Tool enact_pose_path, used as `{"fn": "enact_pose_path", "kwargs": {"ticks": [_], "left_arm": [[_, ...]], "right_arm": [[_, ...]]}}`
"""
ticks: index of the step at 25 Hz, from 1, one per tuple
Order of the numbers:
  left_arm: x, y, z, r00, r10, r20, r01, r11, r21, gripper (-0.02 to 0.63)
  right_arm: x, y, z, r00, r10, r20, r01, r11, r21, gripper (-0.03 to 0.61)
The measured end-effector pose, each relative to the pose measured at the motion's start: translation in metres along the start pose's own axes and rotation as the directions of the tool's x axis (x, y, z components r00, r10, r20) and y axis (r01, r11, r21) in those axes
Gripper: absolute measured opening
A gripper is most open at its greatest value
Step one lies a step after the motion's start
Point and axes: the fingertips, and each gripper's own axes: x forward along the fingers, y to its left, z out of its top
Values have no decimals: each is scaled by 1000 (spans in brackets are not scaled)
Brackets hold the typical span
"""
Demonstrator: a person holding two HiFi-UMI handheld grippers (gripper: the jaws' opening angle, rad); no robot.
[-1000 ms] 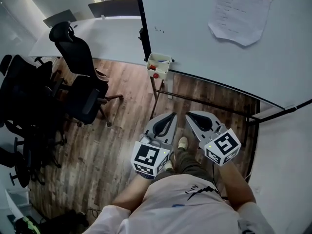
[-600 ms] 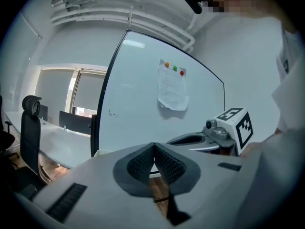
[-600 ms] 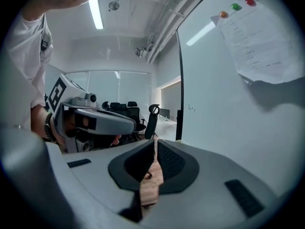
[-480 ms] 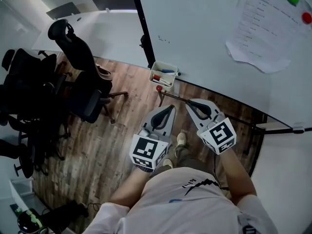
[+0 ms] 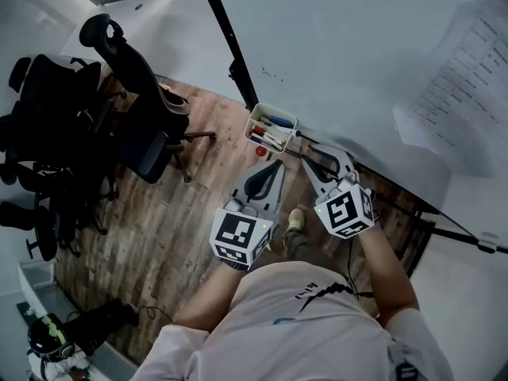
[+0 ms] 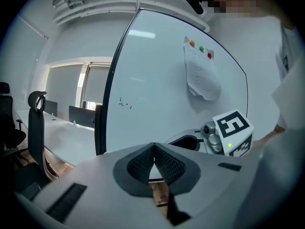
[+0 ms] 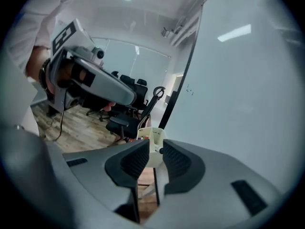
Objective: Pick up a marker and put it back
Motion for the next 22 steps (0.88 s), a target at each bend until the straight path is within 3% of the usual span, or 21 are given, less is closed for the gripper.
{"fn": "enact_pose_path", "kwargs": {"ticks": [3,5,22], "left_arm": [[9,11,-3,1000,15,-9,-15,1000,-11,12],[14,18,-5,1000,20,-12,-20,1000,-14,12],[36,64,-15,999,9,-33,-11,998,-69,12]], "right_arm": [[18,0,-11,999,-18,-51,9,986,-164,78],[31,-1,-18,997,-27,-70,11,976,-216,78],[83,-10,-39,976,-40,-216,-17,966,-258,104]]}}
